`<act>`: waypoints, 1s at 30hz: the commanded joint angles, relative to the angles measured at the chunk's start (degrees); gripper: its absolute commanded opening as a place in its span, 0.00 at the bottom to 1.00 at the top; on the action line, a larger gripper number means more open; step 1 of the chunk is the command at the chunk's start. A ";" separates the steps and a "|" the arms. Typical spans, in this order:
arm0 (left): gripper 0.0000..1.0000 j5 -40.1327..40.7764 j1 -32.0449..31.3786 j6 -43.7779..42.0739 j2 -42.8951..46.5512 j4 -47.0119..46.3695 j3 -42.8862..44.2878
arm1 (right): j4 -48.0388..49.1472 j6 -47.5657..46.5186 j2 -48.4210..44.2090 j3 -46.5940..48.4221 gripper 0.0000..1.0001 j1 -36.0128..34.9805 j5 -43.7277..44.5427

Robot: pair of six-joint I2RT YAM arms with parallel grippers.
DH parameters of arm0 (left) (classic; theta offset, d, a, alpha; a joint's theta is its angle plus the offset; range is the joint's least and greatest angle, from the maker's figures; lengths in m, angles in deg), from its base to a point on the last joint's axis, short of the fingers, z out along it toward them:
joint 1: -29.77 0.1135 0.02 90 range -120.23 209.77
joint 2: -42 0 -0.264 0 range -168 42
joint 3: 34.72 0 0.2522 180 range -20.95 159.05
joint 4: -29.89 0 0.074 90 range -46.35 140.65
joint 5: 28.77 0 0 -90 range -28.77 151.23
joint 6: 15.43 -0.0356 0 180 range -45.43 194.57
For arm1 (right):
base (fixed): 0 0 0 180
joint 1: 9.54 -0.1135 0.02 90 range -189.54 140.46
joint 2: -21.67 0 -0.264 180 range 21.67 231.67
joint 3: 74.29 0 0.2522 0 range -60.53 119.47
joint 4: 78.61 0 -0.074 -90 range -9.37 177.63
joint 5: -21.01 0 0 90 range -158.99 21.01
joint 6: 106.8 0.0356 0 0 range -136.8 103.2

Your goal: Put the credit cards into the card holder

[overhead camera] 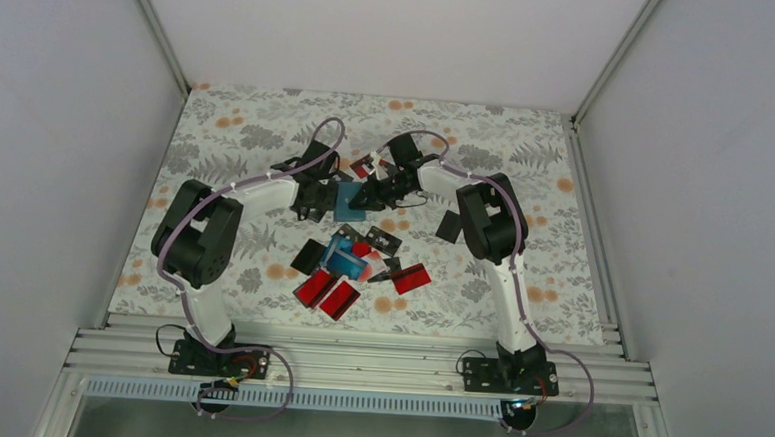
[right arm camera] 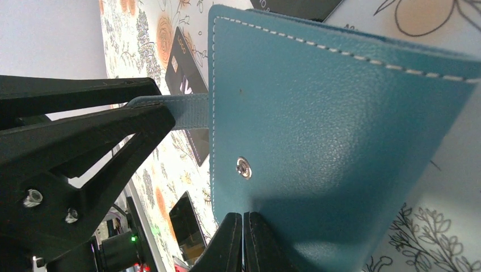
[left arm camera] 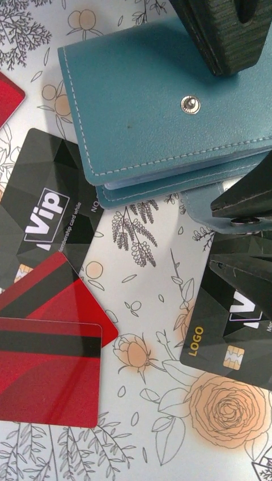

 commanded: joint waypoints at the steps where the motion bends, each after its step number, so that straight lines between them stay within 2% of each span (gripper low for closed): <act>1: 0.14 -0.21 0.27 -0.64 -0.19 -0.63 1.06 | -1.64 -1.12 1.72 0.79 0.04 -0.60 0.11; 6: 0.12 -0.45 0.28 -0.54 0.11 -0.07 1.45 | -1.65 -1.19 1.84 0.83 0.04 -0.64 0.04; 11: 0.24 -0.73 0.28 -0.45 1.40 1.56 2.55 | -1.74 -1.26 1.95 0.88 0.05 -0.57 0.03; 14: 0.25 -0.59 0.28 -0.45 1.99 2.30 2.95 | -1.83 -1.29 1.93 0.87 0.04 -0.64 -0.02; 20: 0.20 -0.46 0.27 -0.62 1.73 2.53 3.15 | -1.91 -1.29 1.90 0.83 0.05 -0.59 0.03; 28: 0.18 -0.60 0.27 -0.71 1.01 2.61 3.04 | -1.91 -1.28 2.15 0.97 0.04 -0.57 -0.02; 30: 0.14 -0.73 0.27 -0.63 0.93 2.43 2.93 | -1.90 -1.29 2.30 0.97 0.04 -0.58 0.02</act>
